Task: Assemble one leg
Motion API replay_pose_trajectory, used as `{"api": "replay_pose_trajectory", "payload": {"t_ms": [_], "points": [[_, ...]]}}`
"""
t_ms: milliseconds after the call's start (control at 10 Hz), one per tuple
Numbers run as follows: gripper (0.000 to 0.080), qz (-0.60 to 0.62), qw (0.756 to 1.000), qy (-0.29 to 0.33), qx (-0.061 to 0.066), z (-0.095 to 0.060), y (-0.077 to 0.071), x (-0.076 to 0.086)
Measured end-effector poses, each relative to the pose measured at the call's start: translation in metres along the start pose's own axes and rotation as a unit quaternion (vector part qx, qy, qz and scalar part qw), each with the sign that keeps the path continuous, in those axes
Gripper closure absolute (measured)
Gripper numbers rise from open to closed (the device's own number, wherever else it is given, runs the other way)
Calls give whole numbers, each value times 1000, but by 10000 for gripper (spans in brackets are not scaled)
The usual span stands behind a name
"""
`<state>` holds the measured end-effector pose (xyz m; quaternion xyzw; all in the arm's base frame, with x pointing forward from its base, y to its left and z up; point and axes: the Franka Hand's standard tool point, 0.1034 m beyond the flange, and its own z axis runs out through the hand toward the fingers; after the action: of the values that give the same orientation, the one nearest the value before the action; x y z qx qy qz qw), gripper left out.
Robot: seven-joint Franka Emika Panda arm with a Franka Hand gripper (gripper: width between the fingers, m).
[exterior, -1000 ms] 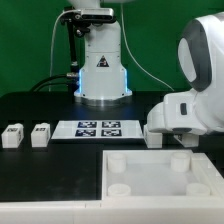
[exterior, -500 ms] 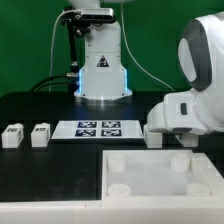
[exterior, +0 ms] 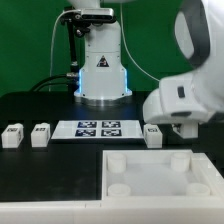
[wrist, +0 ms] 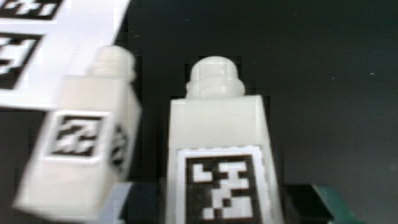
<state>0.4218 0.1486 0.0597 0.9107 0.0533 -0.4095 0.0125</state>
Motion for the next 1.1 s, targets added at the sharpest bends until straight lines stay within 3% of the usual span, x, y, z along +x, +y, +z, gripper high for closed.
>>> {"api": "replay_pose_trajectory", "payload": {"t_ms": [200, 300, 500, 800, 900, 1000, 1100], "points": [[508, -17, 995, 94, 8, -48, 18, 2], [508, -19, 991, 135, 10, -68, 25, -5], [508, -20, 968, 249, 10, -111, 29, -5], [508, -20, 910, 415, 12, -108, 30, 4], [508, -30, 885, 464, 12, -91, 28, 18], [507, -40, 861, 508, 9, -97, 30, 27], [507, -48, 833, 552, 4, -122, 33, 29]]}}
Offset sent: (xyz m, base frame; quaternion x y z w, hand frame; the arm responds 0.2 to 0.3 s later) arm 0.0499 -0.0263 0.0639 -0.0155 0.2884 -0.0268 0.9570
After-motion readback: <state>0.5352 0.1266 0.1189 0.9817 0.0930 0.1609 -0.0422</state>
